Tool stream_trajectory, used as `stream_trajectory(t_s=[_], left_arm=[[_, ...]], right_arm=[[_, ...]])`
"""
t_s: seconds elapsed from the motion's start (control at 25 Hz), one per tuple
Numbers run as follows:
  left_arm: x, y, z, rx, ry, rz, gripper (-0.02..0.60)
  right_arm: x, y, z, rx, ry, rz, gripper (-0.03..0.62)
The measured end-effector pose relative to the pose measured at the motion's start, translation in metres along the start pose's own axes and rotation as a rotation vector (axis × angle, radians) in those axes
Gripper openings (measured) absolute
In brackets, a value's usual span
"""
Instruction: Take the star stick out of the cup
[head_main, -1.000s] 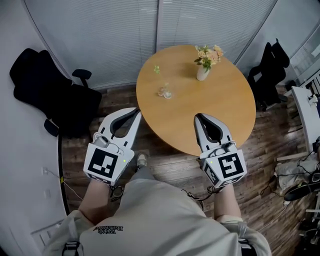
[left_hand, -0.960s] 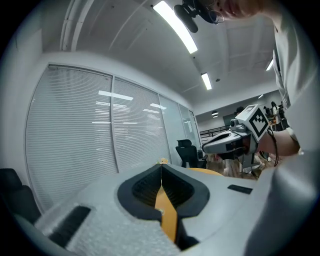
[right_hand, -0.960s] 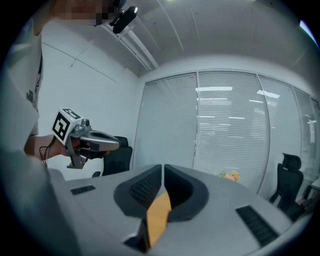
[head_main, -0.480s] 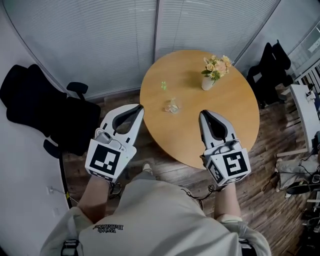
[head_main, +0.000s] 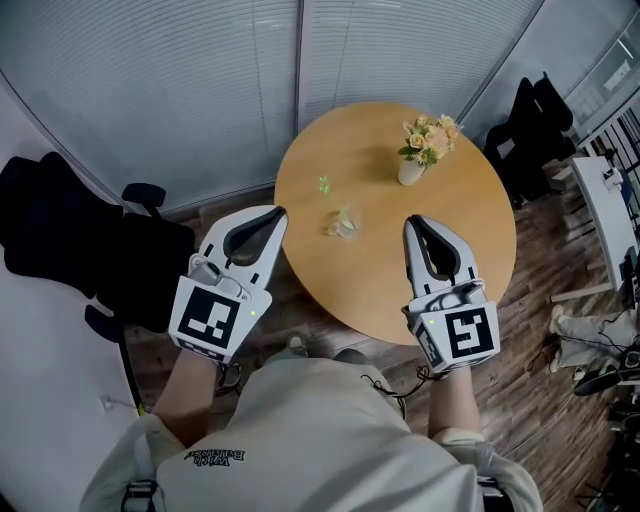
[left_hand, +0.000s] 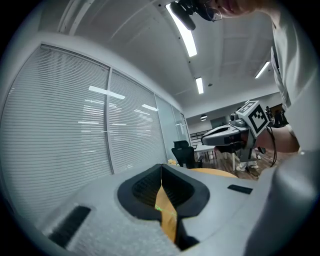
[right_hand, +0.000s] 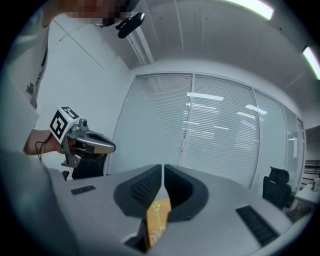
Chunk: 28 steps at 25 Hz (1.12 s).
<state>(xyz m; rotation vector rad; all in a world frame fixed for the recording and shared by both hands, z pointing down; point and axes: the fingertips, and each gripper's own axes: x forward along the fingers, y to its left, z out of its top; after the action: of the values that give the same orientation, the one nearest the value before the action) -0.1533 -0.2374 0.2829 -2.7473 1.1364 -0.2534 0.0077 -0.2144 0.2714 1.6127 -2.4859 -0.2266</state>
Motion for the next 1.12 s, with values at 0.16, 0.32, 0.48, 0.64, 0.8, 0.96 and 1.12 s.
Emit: stream_trajectory(t_s=[0.16,0.32,0.48,0.64,0.8,0.96,1.12], left_arm=[[0.006,-0.001,-0.002,0.007,0.013,0.002,0.023],[0.013,-0.001,-0.002,0.013,0.022,0.016,0.023],[0.022,-0.004,-0.002,0.015,0.026,0.028,0.023],[0.03,-0.003,-0.007,0.012,0.047,0.065,0.023],[0.039,0.002,-0.006,-0.002,0.055,0.097,0.023],[0.051,0.009,-0.003,-0.013,0.037,0.128,0.023],[0.069,0.024,-0.001,0.038,0.033,0.156,0.025]], right_arm=[[0.0,-0.012,-0.006,0.049,0.002,-0.003,0.037],[0.003,-0.025,-0.007,0.049,-0.004,0.004,0.037],[0.007,-0.032,-0.011,0.049,-0.001,0.023,0.037],[0.01,-0.034,-0.017,0.064,0.008,0.049,0.037],[0.013,-0.041,-0.02,0.085,0.005,0.062,0.037],[0.019,-0.047,-0.02,0.101,-0.005,0.072,0.037],[0.031,-0.057,-0.019,0.115,-0.019,0.073,0.037]])
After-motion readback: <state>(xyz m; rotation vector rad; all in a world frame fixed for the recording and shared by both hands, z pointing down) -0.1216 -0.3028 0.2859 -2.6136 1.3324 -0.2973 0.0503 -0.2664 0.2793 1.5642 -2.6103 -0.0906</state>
